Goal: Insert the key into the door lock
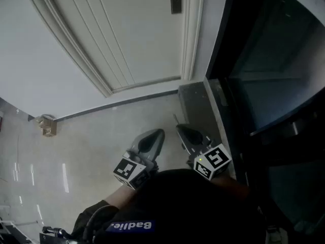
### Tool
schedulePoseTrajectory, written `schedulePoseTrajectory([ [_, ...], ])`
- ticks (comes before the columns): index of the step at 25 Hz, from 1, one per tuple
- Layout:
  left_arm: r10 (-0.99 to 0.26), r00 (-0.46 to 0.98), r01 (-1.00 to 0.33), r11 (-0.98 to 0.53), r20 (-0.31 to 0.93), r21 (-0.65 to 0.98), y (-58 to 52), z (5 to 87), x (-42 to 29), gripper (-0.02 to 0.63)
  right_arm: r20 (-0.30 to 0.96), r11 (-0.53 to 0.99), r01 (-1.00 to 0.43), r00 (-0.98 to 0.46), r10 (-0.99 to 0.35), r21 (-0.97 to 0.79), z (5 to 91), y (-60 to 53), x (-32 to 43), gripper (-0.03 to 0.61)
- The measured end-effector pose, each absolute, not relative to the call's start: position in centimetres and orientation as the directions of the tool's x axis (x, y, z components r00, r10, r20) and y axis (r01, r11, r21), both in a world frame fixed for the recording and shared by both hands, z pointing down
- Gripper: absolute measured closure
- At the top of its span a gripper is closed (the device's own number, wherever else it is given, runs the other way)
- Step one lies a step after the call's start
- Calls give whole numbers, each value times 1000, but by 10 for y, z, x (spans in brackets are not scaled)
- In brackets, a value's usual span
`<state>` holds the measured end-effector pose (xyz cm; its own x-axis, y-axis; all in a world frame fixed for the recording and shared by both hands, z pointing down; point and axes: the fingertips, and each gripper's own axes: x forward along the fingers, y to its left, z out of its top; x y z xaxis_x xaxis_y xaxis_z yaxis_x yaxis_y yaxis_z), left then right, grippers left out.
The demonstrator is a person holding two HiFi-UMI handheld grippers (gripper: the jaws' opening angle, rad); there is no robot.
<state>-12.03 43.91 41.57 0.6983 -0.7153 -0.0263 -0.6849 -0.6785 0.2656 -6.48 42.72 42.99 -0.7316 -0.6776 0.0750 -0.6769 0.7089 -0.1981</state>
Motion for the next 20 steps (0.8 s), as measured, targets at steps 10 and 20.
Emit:
schedulePoseTrajectory([
  [10, -723, 690, -693, -670, -21, 266, 443, 414, -118, 594, 67, 727, -657, -750, -659, -198, 427, 427, -66, 566],
  [20, -757, 653, -730, -628, 5, 270, 435, 411, -87, 594, 26, 760, -606, -785, -618, -236, 419, 414, -33, 566],
])
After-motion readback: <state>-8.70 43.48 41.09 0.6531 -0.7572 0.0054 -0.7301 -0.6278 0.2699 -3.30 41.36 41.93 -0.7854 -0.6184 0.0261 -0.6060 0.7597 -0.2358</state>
